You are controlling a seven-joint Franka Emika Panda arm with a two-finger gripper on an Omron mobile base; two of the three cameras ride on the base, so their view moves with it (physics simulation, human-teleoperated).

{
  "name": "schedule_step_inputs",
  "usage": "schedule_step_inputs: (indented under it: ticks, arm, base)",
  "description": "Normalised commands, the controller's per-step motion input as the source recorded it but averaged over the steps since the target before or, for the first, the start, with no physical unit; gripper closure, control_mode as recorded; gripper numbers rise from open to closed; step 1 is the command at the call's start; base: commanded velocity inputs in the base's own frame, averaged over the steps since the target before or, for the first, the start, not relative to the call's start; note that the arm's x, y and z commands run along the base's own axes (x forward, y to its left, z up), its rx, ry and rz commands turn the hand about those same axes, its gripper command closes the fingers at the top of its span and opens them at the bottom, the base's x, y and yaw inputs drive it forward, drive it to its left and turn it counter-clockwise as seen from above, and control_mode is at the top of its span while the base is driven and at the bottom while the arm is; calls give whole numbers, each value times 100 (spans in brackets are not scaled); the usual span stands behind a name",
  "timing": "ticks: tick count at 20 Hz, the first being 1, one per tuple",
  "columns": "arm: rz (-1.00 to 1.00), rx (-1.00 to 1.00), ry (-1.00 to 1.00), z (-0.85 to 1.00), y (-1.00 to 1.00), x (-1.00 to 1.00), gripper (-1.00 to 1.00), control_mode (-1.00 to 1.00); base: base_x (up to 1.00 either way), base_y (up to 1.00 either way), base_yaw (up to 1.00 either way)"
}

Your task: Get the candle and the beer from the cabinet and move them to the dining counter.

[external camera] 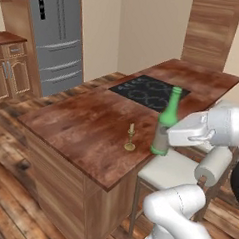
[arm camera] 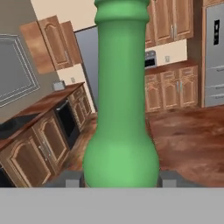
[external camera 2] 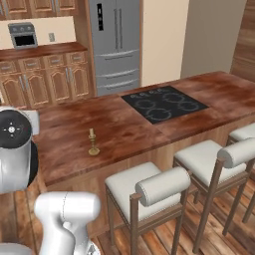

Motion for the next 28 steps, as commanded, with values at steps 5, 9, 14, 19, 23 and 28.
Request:
schedule_step_inputs:
  ticks: [5, 9, 14, 19, 23, 28]
  arm:
    - [14, 2, -7, 0, -74, 16, 100, -100]
    - [12, 7, -6, 0, -93, 19, 100, -100]
    - [2, 3, 0, -23, -80, 9, 100, -100]
    - [0, 1, 0, -28, -62, 12, 100, -100]
    - [0, 0, 0, -26, -18, 47, 100, -100]
    - [0, 0, 0, -26, -12, 69, 100, -100]
  base:
    - [0, 0, 0]
    - [0, 0, 0]
    - [0, 0, 0]
    - [0, 0, 0]
    - [0, 0, 0]
    - [0, 0, 0]
